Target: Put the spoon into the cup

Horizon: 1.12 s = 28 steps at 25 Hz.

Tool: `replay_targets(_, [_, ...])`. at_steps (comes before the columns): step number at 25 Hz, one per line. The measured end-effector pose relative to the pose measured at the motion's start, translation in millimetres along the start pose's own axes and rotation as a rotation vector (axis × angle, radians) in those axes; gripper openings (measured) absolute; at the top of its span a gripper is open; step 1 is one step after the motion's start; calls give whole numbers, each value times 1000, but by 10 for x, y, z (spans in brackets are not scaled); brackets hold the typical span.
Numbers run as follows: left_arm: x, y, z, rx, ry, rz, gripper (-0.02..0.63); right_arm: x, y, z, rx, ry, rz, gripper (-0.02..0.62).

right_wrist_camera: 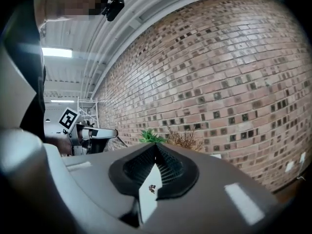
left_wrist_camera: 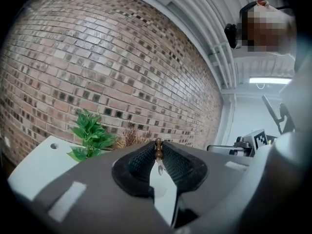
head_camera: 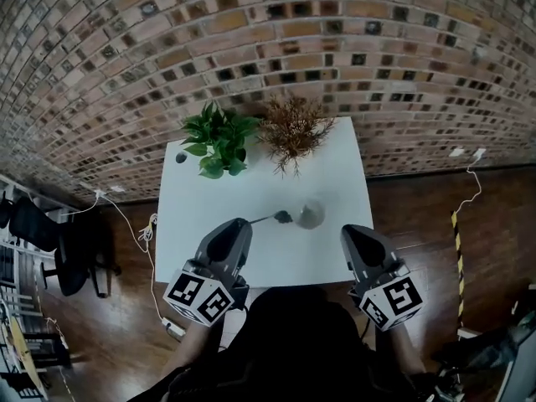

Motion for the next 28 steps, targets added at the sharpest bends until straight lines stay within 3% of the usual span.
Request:
replay_targets(4, [280,-179,-5,21,10,1,41,22,-290,46,35,-22,-31,6])
replay_targets(9, [441,-373,-93,-24,87,-48,41,-66,-579,209,115,48,-33,6])
replay_targets(15, [695,-366,-243,-14,141,-51,41,-71,-864,240,133,42,-46,6])
replay_targets(20, [712,-354,-186,-18,143,-18,41,-229,-984,308,130,21,-34,6])
replay_targets(28, [368,-501,-271,-23,101,118,41,-641,-995,338,115,35,110,6])
Point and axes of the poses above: the fingertips, and each gripper's own axes: y backward along the fingers, x to its left, z out of its top, the point moved 9 cm from there along y, backward along the fingers, and after that the axes turned 5 degrees about -z, right-handed, at the moved point
